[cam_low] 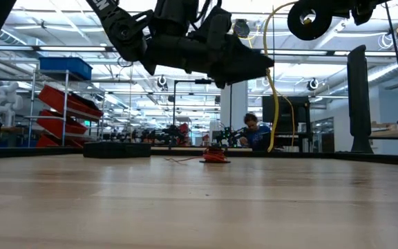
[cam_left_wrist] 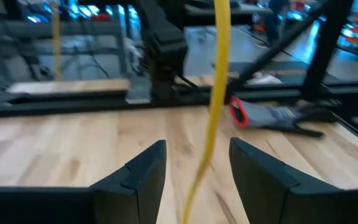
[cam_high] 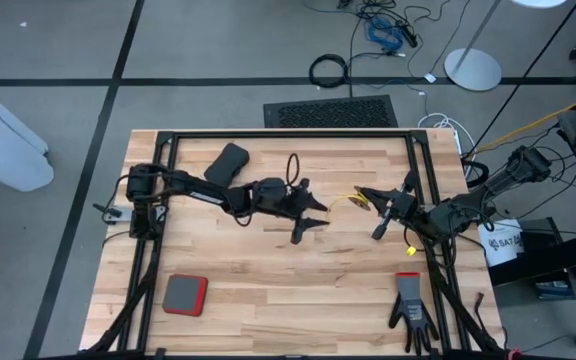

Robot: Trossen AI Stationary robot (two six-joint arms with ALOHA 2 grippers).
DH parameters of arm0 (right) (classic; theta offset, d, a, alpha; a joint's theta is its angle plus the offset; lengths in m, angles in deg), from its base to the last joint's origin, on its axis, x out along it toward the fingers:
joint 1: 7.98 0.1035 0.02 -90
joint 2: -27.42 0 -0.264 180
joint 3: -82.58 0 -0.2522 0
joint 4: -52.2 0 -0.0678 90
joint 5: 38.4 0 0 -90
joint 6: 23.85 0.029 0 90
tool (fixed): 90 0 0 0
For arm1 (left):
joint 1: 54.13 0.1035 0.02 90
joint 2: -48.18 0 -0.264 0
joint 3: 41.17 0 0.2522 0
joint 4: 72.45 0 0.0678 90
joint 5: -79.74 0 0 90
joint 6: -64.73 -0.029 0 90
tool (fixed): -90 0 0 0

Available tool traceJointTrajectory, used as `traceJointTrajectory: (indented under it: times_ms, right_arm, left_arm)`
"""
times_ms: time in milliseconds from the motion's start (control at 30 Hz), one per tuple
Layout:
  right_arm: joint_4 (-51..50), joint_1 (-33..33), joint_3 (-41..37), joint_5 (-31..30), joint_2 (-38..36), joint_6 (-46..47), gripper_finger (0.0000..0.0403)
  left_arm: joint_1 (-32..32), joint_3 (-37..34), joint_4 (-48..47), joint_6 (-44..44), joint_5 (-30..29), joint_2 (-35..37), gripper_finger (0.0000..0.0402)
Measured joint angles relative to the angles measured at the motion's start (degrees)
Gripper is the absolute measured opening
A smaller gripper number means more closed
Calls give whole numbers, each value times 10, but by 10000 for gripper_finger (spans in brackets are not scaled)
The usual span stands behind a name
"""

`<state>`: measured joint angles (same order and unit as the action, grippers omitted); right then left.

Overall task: Coil cords
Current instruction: Coil the yellow wire on the spool

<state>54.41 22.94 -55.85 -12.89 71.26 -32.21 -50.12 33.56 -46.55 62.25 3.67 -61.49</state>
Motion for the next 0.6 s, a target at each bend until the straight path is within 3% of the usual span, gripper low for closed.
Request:
traceJointTrajectory:
  times_ms: [233,600]
  right_arm:
    - [0,0,0,0,0,4,0]
    - [0,0,0,0,0,4,0]
  left_arm:
    - [-12,0,23,3,-50,0,179]
    - [-23,0,55,7,-90,-42,131]
